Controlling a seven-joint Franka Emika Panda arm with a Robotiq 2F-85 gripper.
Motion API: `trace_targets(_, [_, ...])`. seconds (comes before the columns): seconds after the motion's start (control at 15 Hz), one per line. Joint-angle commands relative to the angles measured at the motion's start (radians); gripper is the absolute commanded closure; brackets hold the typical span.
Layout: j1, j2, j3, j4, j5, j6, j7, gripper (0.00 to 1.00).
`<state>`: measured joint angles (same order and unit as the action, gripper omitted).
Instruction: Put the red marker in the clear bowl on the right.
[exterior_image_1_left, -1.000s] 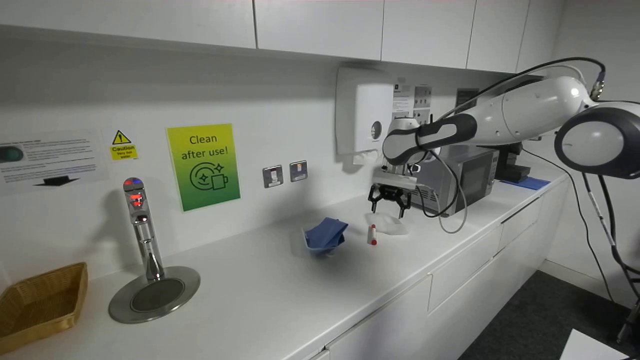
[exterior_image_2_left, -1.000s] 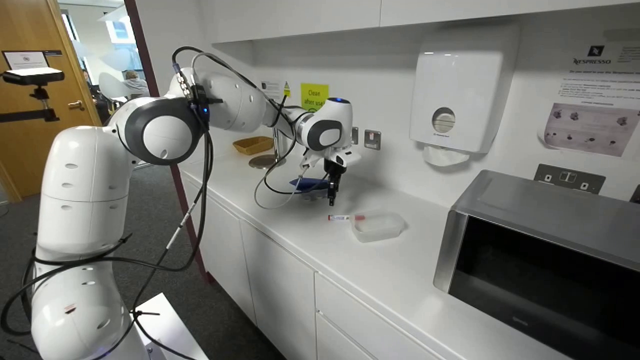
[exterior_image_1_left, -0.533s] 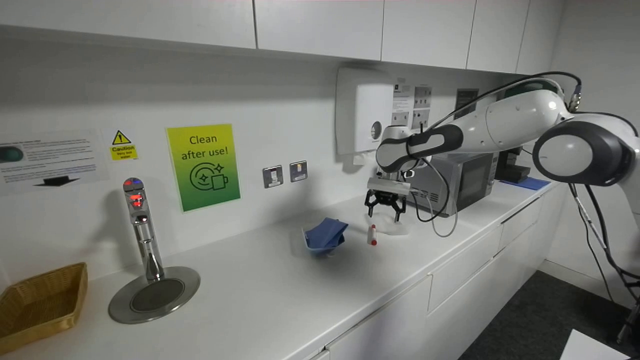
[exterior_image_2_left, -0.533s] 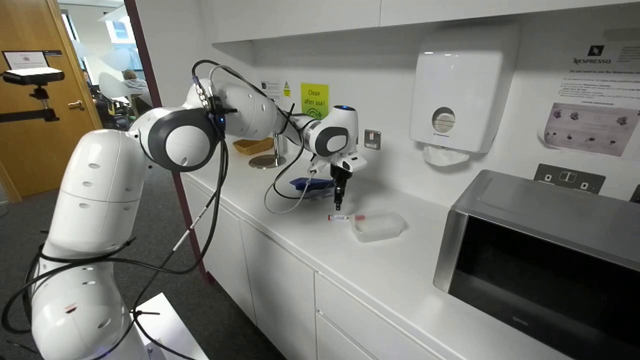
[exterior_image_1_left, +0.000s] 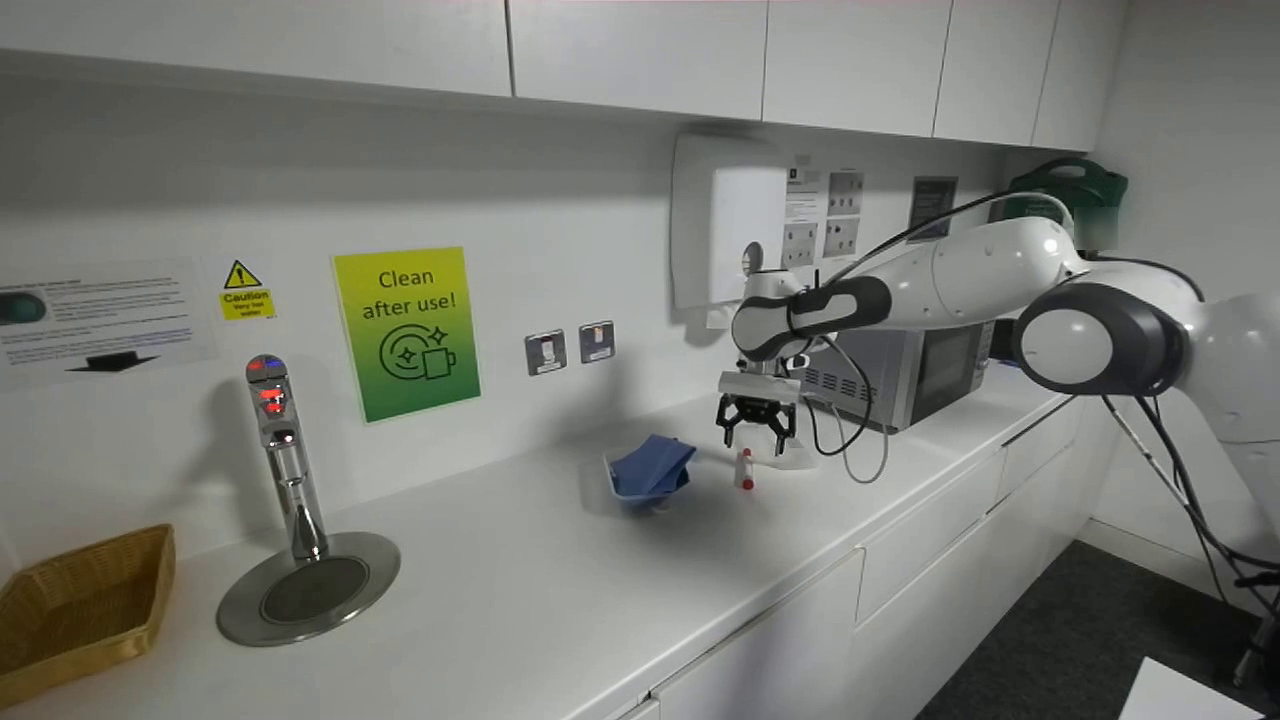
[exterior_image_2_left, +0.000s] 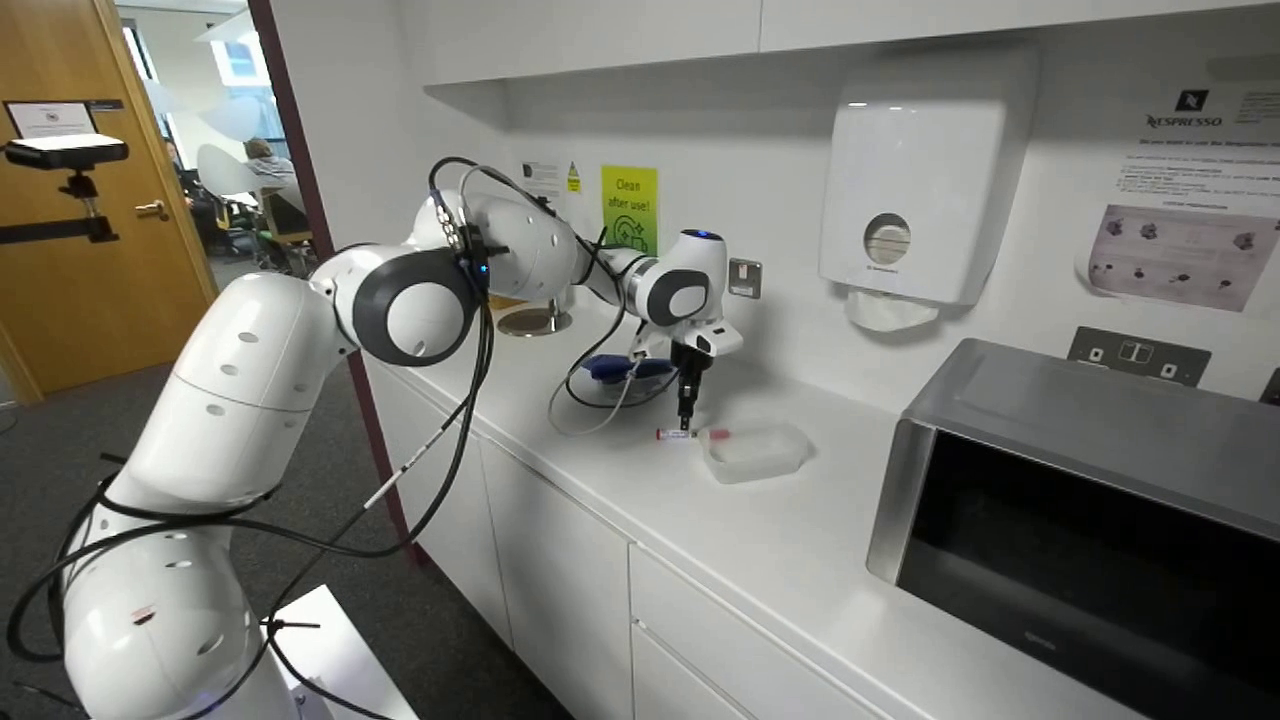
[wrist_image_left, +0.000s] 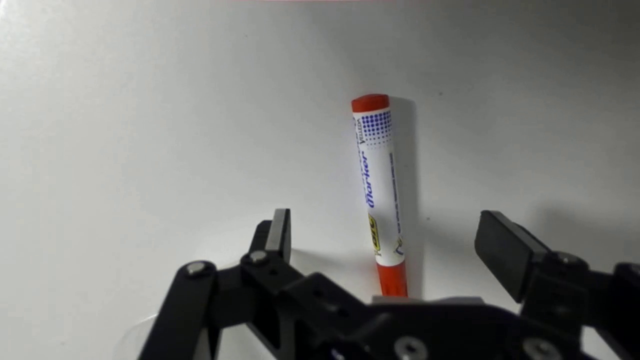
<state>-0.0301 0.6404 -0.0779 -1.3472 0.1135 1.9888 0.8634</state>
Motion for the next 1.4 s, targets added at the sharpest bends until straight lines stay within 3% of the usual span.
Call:
trace_targets(0.0, [0.009, 0.063, -0.008, 0.103, 0.001, -0.063, -0.007, 0.00])
trace_targets(1.13, [0.002, 0.217, -0.007, 0.290, 0.005, -0.132, -0.010, 0.00])
trace_targets(1.2, [0.001, 0.219, -0.006, 0.291, 0.006, -0.132, -0.011, 0.19])
trace_targets(1.33, [0.000, 0.225, -0.006, 0.299, 0.005, -0.134, -0.012, 0.33])
